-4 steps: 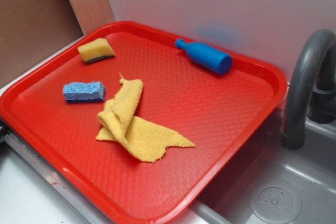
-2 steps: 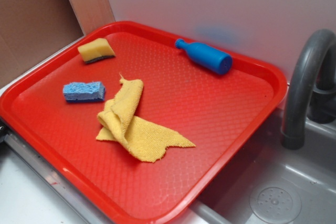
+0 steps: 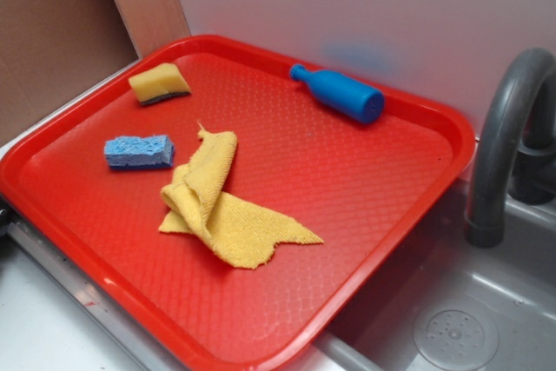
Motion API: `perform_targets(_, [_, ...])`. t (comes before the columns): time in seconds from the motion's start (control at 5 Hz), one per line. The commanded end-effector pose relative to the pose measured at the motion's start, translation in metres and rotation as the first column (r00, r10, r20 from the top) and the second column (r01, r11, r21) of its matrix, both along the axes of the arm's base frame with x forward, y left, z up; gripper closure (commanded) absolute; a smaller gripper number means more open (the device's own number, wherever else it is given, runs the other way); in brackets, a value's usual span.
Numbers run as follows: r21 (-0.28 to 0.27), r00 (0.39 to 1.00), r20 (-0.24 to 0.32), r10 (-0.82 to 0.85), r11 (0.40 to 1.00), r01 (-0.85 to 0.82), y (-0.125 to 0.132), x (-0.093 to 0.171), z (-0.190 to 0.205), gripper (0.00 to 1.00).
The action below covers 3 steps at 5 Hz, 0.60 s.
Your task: Grab the green sponge.
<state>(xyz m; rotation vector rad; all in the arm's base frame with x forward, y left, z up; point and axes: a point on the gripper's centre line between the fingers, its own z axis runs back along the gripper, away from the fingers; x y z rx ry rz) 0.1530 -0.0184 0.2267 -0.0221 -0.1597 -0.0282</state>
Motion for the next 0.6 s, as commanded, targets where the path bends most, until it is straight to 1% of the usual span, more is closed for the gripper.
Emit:
perform_targets(0.0, [0.004, 0.998, 0.057, -0.017, 1.000, 0.017, 0.039, 0.054, -0.043, 0.00])
perform_targets(0.2, [0.026, 0.995, 0.086, -0.049, 0.999, 0.047, 0.045, 0.076, -0.060, 0.00])
perform_targets(0.4, [0.045, 0.993, 0.094, -0.075, 0.996, 0.071, 0.046, 0.098, -0.085, 0.00])
